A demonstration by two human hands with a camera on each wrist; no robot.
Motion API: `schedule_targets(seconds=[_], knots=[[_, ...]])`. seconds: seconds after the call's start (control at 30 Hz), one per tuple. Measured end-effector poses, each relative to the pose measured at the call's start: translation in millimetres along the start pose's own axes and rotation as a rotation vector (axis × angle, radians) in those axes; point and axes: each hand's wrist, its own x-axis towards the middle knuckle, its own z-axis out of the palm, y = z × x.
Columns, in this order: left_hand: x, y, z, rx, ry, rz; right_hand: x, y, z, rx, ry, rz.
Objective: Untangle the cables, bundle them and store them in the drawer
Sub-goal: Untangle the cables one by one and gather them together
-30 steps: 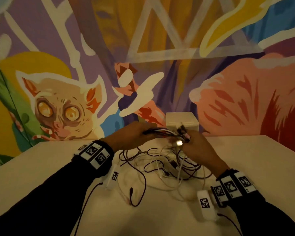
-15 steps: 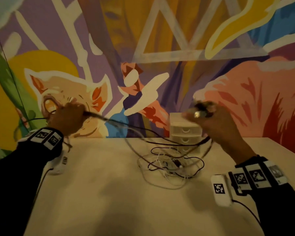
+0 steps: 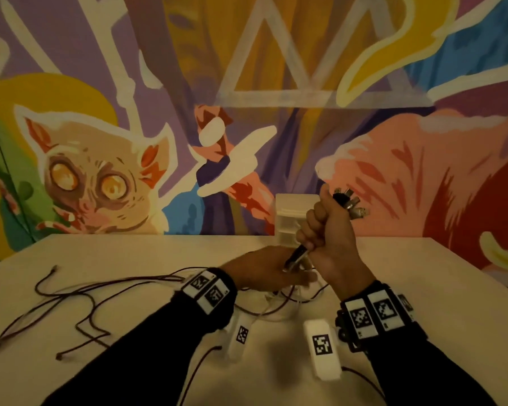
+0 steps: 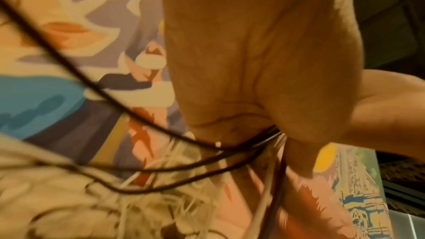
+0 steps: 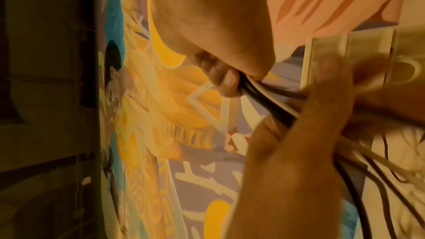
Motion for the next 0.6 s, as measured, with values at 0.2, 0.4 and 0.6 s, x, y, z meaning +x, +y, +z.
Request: schedule_targets(seconds=[0.2, 0.4, 0.6], knots=[[-29.8, -43.3, -11.0, -0.017, -0.003, -0.203, 4.1, -46.4, -72.5, 0.192, 0.128, -0.047], [-91.7, -112.8, -79.7, 0.187, 0.191, -0.394, 4.7, -21.2, -118.8, 0.197, 0.146, 0.114], [-88.9, -114.3, -68.2, 0.155, -0.127, -0.551, -0.6, 20.6, -93.0, 0.036, 0.006, 0.235]])
